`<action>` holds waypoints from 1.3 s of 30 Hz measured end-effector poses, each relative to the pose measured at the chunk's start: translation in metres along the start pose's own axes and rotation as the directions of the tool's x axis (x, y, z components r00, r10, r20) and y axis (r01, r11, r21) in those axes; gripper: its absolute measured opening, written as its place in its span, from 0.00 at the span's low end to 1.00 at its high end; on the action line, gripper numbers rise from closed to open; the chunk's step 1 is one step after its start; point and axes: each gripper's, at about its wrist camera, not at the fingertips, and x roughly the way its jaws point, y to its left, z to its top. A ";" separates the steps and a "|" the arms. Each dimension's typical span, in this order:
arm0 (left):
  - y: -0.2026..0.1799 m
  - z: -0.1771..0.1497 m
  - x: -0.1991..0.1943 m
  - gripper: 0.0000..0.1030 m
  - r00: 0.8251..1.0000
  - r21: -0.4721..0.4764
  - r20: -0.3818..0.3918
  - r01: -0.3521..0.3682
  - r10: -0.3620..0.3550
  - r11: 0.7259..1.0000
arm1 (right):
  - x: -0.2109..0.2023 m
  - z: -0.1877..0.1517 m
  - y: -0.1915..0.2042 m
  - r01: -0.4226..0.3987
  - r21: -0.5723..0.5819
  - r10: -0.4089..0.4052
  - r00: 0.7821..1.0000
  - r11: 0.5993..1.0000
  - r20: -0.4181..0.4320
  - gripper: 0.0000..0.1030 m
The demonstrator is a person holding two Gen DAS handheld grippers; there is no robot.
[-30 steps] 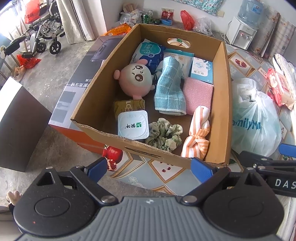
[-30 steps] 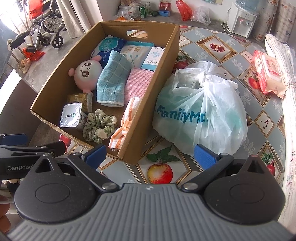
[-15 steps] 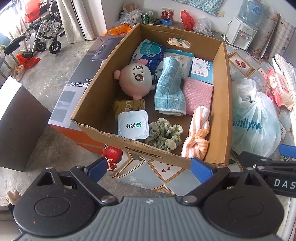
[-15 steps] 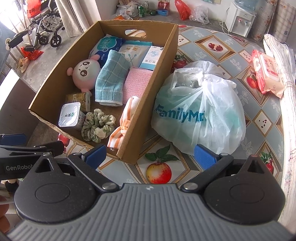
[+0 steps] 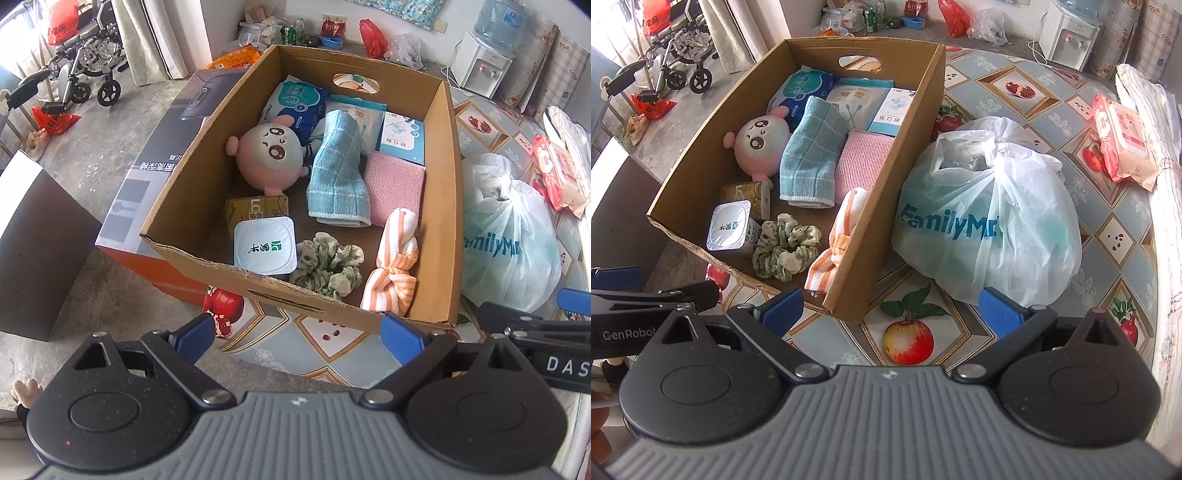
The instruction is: Organize soft objects
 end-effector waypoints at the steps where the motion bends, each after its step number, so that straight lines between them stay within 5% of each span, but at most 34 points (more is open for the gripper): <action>1: 0.000 0.000 0.000 0.94 1.000 0.000 0.000 0.000 0.000 1.000 | 0.000 0.000 0.000 0.000 0.000 0.000 1.000 1.000 0.000 0.99; 39: -0.004 0.003 0.002 0.94 1.000 0.016 0.003 0.001 -0.001 1.000 | 0.003 0.000 -0.007 0.007 0.001 -0.007 1.000 1.000 -0.007 0.99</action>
